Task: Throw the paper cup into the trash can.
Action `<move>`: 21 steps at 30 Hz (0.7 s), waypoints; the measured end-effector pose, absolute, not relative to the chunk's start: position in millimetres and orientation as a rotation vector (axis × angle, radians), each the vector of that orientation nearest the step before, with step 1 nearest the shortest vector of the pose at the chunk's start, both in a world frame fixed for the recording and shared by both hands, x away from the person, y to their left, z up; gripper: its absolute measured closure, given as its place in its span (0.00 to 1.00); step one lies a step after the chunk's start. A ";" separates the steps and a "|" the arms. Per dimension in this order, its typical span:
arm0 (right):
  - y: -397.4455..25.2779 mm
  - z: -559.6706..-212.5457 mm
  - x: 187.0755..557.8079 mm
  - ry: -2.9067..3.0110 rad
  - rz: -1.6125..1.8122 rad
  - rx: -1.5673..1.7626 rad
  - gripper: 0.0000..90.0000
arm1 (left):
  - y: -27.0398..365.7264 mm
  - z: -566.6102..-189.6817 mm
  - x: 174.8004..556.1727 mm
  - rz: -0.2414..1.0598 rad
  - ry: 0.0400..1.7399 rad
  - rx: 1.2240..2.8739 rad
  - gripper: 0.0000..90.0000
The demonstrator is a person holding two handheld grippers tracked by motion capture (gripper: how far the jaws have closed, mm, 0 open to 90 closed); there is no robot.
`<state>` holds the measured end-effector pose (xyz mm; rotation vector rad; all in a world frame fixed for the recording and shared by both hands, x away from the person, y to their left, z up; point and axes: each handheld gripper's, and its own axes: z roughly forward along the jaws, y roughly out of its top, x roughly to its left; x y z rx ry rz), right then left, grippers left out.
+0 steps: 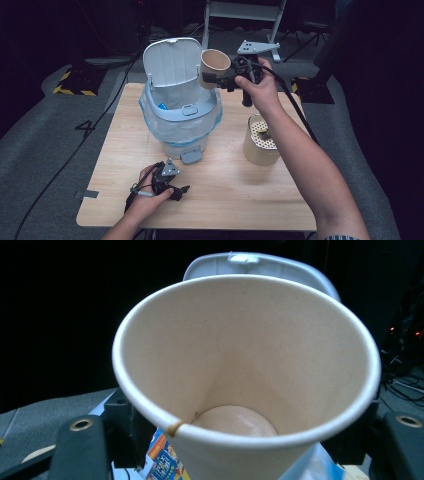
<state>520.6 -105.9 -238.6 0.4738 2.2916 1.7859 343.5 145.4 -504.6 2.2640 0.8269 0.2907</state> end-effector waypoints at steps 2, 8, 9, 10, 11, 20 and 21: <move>-97.2 -241.3 521.1 2.318 1.762 0.468 0.32 | 145.3 -504.6 343.5 0.290 0.827 2.264 0.12; -74.8 -249.7 523.7 2.383 1.689 0.483 0.32 | 145.3 -504.6 343.4 0.291 0.827 2.264 0.12; -71.5 -251.0 524.2 2.397 1.672 0.483 0.32 | 145.3 -504.6 343.6 0.291 0.823 2.263 0.12; -68.4 -252.5 524.9 2.415 1.650 0.482 0.32 | 145.3 -504.6 343.6 0.291 0.823 2.263 0.12; -65.3 -254.2 525.7 2.436 1.624 0.481 0.32 | 145.3 -504.6 343.5 0.292 0.827 2.264 0.12; -53.0 -272.9 528.7 2.572 1.463 0.410 0.15 | 145.4 -504.4 343.7 0.288 0.823 2.266 0.12; -52.8 -274.2 528.8 2.571 1.454 0.402 0.19 | 145.5 -504.3 343.5 0.287 0.826 2.267 0.12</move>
